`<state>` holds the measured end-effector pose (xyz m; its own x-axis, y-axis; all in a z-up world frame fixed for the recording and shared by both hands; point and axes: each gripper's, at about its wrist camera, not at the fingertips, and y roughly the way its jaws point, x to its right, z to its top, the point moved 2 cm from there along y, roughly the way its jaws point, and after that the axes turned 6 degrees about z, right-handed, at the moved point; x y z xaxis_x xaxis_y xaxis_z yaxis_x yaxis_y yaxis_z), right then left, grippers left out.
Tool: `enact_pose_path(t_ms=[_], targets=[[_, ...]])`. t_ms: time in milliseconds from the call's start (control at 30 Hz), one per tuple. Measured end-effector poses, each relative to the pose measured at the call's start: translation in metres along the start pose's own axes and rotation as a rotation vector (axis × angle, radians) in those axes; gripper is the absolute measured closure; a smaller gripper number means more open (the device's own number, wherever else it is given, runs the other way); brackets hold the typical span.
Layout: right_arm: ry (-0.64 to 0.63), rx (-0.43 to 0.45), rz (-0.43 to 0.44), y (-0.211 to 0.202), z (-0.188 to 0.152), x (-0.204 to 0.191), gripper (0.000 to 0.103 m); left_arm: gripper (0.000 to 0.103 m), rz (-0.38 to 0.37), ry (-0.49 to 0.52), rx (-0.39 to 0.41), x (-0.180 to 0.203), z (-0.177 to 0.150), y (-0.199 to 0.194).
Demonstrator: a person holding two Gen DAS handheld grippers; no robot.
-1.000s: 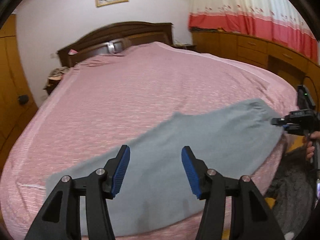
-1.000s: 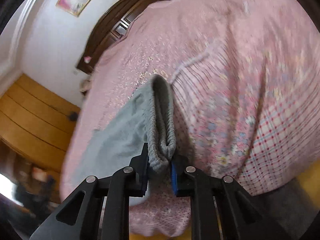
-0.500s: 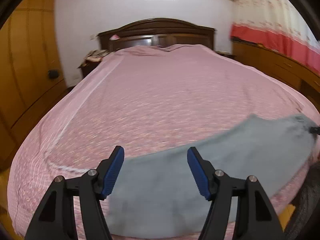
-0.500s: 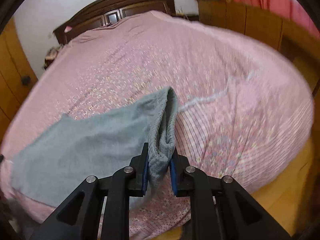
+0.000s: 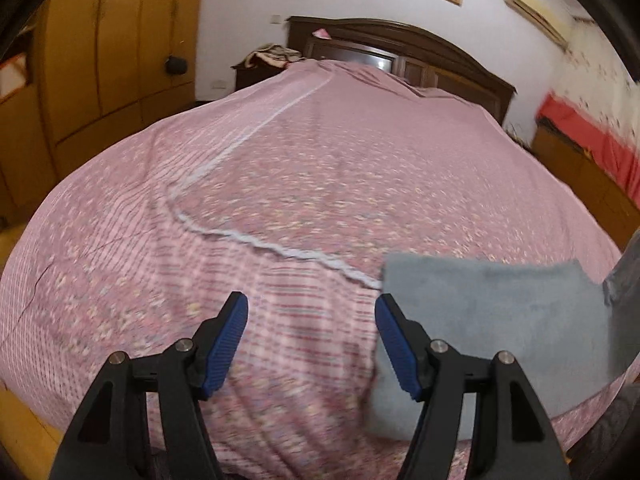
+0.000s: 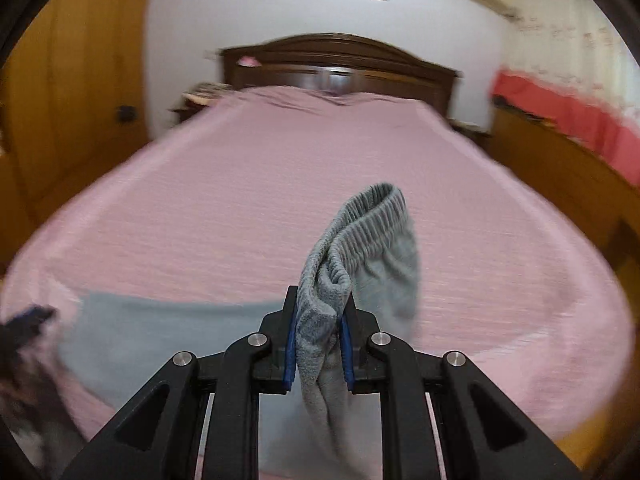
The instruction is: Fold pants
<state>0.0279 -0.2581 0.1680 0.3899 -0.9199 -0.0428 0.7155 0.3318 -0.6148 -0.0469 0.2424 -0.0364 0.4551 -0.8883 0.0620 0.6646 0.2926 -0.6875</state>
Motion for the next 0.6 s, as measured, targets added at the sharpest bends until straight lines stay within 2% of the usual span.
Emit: enact_pose_path(t_ms=[100, 267, 400, 600], targets=[[-0.039, 0.005, 0.127, 0.028, -0.002, -0.065, 0.085, 0.032, 0.014, -0.027, -0.011, -0.015, -0.005, -0.004], [-0.14, -0.023, 0.264, 0.061, -0.018, -0.164, 0.085, 0.032, 0.013, -0.061, -0.013, -0.028, -0.003, -0.01], [-0.241, -0.068, 0.279, 0.08, -0.042, -0.219, 0.085, 0.031, 0.004, -0.097, -0.028, -0.044, -0.007, -0.013], [-0.396, -0.071, 0.228, 0.086, -0.068, -0.264, 0.085, 0.031, -0.017, -0.162, -0.059, -0.074, -0.017, -0.015]])
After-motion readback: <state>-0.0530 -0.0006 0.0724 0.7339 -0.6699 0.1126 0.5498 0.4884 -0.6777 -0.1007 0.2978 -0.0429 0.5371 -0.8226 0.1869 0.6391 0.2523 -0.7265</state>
